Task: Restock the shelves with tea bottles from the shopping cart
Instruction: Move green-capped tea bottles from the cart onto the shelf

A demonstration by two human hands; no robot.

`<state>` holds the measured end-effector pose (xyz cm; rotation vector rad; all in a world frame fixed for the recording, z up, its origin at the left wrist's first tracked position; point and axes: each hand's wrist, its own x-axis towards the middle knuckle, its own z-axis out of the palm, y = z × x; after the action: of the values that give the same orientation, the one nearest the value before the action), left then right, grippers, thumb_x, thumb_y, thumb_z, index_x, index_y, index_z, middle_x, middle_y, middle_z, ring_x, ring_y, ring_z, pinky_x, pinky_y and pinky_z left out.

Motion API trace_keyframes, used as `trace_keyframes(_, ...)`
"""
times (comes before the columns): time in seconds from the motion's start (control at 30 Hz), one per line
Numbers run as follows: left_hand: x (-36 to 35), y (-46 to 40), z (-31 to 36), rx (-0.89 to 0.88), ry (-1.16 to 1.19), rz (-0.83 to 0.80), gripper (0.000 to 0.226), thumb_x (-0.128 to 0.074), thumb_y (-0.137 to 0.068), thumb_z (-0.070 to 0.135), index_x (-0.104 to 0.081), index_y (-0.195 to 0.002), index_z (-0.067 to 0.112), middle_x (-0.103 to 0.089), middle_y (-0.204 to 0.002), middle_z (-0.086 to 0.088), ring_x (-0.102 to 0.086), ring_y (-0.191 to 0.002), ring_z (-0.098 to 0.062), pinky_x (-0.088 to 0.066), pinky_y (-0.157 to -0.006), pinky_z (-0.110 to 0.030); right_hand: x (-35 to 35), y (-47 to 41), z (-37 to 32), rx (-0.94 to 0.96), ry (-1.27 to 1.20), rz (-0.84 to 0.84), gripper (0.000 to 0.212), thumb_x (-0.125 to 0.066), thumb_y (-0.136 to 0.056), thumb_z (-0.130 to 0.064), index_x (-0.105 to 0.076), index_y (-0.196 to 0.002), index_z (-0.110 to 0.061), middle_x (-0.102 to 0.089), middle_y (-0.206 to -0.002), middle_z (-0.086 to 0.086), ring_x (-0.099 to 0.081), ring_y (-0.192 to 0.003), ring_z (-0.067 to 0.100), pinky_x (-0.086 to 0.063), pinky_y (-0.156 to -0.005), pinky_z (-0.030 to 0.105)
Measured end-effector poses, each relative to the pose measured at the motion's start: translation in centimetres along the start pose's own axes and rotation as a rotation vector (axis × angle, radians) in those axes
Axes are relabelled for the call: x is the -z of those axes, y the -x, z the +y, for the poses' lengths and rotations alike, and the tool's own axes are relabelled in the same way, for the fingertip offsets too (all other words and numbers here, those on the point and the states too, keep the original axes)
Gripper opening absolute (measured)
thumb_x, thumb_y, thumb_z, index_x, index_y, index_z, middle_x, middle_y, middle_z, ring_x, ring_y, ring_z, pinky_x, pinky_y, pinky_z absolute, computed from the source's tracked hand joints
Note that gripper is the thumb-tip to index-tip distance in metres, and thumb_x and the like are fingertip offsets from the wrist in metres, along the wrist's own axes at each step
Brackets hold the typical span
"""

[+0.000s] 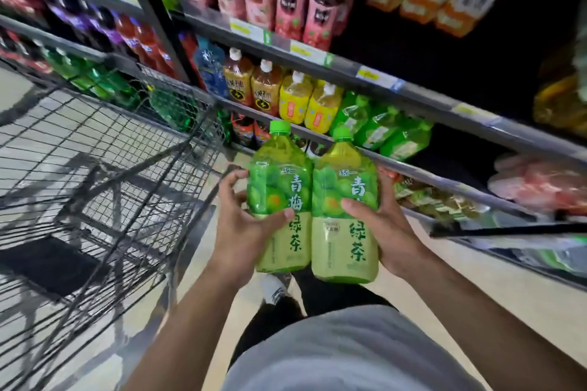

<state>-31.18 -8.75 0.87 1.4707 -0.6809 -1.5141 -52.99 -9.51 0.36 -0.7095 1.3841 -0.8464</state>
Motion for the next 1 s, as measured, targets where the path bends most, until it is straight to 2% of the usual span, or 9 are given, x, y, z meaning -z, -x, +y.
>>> trace_keyframes(0.07, -0.6, 1.1, -1.0, 0.036, -0.01, -0.054, 0.075, -0.085, -0.068, -0.002, -0.045, -0.118, 0.038, -0.061, -0.121, -0.014, -0.075, -0.093, -0.031, -0.062, -0.074, -0.058, 1.2, 2.1, 1.0, -0.014, -0.007, 0.042, 0.087, -0.086, -0.071, -0.025, -0.036, -0.139, -0.047, -0.064, -0.134, 0.0, -0.071, -0.111, 0.019, -0.059, -0.089, 0.04)
trace_keyframes(0.2, -2.9, 2.5, -2.2, 0.059, -0.046, -0.149, 0.074, -0.087, -0.058, 0.011, -0.049, -0.11, 0.046, -0.063, -0.118, -0.01, -0.074, -0.092, -0.032, -0.062, -0.072, -0.058, 4.0, 5.4, 1.9, 0.006, -0.07, 0.138, 0.063, -0.074, -0.085, -0.008, -0.045, -0.124, -0.047, -0.066, -0.125, -0.006, -0.073, -0.092, 0.001, -0.056, -0.069, 0.016)
trace_keyframes(0.33, -5.7, 2.8, -3.5, 0.044, -0.134, -0.198, 0.08, -0.089, -0.067, -0.002, -0.047, -0.117, 0.044, -0.063, -0.117, -0.009, -0.074, -0.085, -0.017, -0.063, -0.071, -0.045, 6.8, 7.4, 3.0, -0.001, -0.127, 0.214, 0.061, -0.074, -0.082, -0.012, -0.048, -0.124, -0.049, -0.07, -0.125, 0.004, -0.074, -0.101, 0.018, -0.059, -0.069, 0.028)
trace_keyframes(0.47, -8.7, 3.2, -4.4, -0.001, -0.135, -0.236, 0.083, -0.088, -0.066, -0.007, -0.048, -0.124, 0.036, -0.061, -0.117, -0.016, -0.074, -0.083, -0.017, -0.059, -0.066, -0.031, 10.0, 8.1, 3.6, 0.007, -0.178, 0.243, 0.058, -0.072, -0.087, -0.009, -0.051, -0.128, -0.044, -0.074, -0.12, 0.005, -0.074, -0.102, 0.023, -0.06, -0.075, 0.035)
trace_keyframes(0.6, -12.8, 3.9, -5.7, -0.005, -0.13, -0.252, 0.09, -0.095, -0.056, 0.002, -0.049, -0.126, 0.034, -0.062, -0.117, -0.019, -0.073, -0.09, -0.025, -0.059, -0.069, -0.034, 14.3, 8.3, 3.9, 0.002, -0.2, 0.224, 0.068, -0.078, -0.072, -0.024, -0.051, -0.132, -0.04, -0.073, -0.121, 0.005, -0.072, -0.107, 0.027, -0.056, -0.094, 0.048)
trace_keyframes(0.73, -17.6, 4.1, -7.9, 0.018, -0.145, -0.228, 0.092, -0.097, -0.051, 0.005, -0.048, -0.123, 0.035, -0.062, -0.113, -0.014, -0.073, -0.085, -0.019, -0.06, -0.069, -0.035, 19.7, 7.4, 5.0, 0.005, -0.221, 0.187, 0.076, -0.088, -0.072, -0.028, -0.049, -0.137, -0.036, -0.072, -0.123, 0.005, -0.072, -0.109, 0.028, -0.056, -0.093, 0.049)
trace_keyframes(0.83, -21.6, 3.0, -10.7, 0.04, -0.164, -0.225, 0.082, -0.088, -0.063, -0.005, -0.047, -0.124, 0.032, -0.063, -0.108, -0.008, -0.073, -0.082, -0.017, -0.06, -0.068, -0.036, 24.1, 5.7, 6.9, 0.005, -0.234, 0.176, 0.071, -0.085, -0.076, -0.026, -0.05, -0.137, -0.034, -0.074, -0.12, 0.002, -0.073, -0.107, 0.025, -0.059, -0.085, 0.044)
trace_keyframes(0.9, -23.9, 1.5, -13.1, 0.038, -0.196, -0.217, 0.077, -0.086, -0.069, -0.008, -0.048, -0.119, 0.037, -0.063, -0.111, -0.008, -0.072, -0.087, -0.018, -0.061, -0.069, -0.035, 26.8, 4.0, 8.4, 0.013, -0.234, 0.194, 0.068, -0.075, -0.075, -0.026, -0.05, -0.137, -0.034, -0.074, -0.12, 0.001, -0.073, -0.107, 0.024, -0.06, -0.081, 0.04)
trace_keyframes(1.0, -26.9, -1.2, -17.3, 0.033, -0.228, -0.215, 0.077, -0.086, -0.069, -0.006, -0.047, -0.115, 0.041, -0.061, -0.119, -0.011, -0.07, -0.102, -0.028, -0.062, -0.074, -0.04, 29.9, 1.2, 11.2, 0.024, -0.223, 0.231, 0.071, -0.075, -0.075, -0.026, -0.049, -0.141, -0.032, -0.073, -0.122, 0.001, -0.072, -0.109, 0.023, -0.061, -0.086, 0.04)
